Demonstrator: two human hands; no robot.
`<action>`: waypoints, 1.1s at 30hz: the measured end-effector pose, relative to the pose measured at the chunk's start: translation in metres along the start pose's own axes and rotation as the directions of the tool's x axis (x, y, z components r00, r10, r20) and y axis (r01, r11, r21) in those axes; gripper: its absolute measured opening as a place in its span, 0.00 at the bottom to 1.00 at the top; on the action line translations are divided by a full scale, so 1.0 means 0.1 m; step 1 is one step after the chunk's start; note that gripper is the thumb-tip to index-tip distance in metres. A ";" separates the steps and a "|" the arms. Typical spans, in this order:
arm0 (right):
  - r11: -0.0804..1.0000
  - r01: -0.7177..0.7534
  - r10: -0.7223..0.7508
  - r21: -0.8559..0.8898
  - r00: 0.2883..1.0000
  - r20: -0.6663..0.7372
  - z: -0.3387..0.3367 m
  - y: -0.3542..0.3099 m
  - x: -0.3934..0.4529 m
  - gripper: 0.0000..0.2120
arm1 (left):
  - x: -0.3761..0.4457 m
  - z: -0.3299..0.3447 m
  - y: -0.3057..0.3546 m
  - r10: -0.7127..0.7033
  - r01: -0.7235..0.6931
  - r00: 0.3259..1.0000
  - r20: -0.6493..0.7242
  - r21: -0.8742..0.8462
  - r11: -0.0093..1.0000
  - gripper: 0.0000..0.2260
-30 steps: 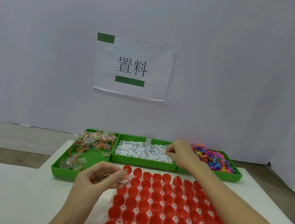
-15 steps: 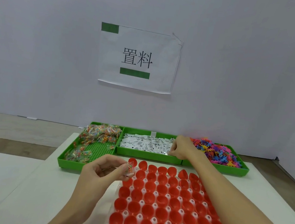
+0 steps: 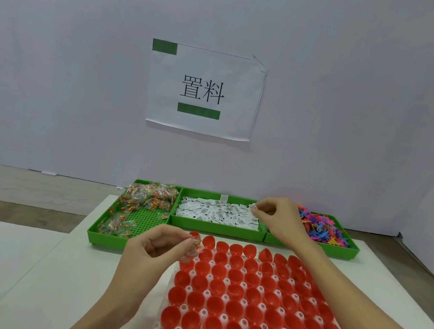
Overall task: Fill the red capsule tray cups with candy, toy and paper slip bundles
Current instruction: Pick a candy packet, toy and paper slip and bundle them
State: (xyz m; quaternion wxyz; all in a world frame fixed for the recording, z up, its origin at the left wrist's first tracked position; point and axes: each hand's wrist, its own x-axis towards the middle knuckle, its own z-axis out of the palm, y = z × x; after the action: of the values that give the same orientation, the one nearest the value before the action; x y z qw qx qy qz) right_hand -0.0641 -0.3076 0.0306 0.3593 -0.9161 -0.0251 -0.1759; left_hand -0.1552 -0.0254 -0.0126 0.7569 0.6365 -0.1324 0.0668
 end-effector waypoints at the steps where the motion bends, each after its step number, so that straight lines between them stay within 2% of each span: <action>1: 0.998 0.011 -0.010 0.061 1.000 -0.014 -0.07 -0.07 -0.11 0.04 | -0.01 0.01 0.01 0.006 -0.006 1.000 0.010 0.000 1.000 0.06; 6: 0.941 -0.006 -0.027 0.338 0.995 0.092 -0.38 -0.33 -0.81 0.01 | -0.10 0.14 0.10 0.001 -0.001 0.999 0.046 -0.002 1.000 0.09; 13: 0.782 -0.237 0.101 0.577 0.961 0.258 -0.32 -0.46 -1.44 0.03 | -0.26 0.34 0.18 -0.038 0.044 0.990 0.137 -0.037 0.998 0.09; 19: 0.813 -0.191 0.062 0.550 0.968 0.244 -0.29 -0.54 -1.53 0.04 | -0.32 0.41 0.21 -0.026 0.037 0.975 0.219 -0.049 0.998 0.06; 23: 0.842 -0.134 0.000 0.523 0.969 0.248 -0.33 -0.55 -1.57 0.04 | -0.34 0.43 0.19 -0.007 -0.003 0.966 0.259 0.040 0.999 0.05; 28: 0.849 -0.145 -0.002 0.509 0.961 0.278 -0.37 -0.53 -1.59 0.04 | -0.36 0.43 0.18 -0.009 -0.024 0.973 0.230 0.139 0.990 0.12; 33: 0.850 -0.154 -0.027 0.504 0.943 0.333 -0.36 -0.55 -1.62 0.05 | -0.37 0.45 0.20 0.022 -0.056 0.974 0.226 0.144 0.988 0.08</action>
State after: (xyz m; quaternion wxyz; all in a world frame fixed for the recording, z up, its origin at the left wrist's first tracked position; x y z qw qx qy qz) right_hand -0.2362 -0.2775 0.0353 0.5914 -0.8001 -0.1007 0.0044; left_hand -0.2014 -0.0631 0.0021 0.6858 0.6922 -0.2239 0.0192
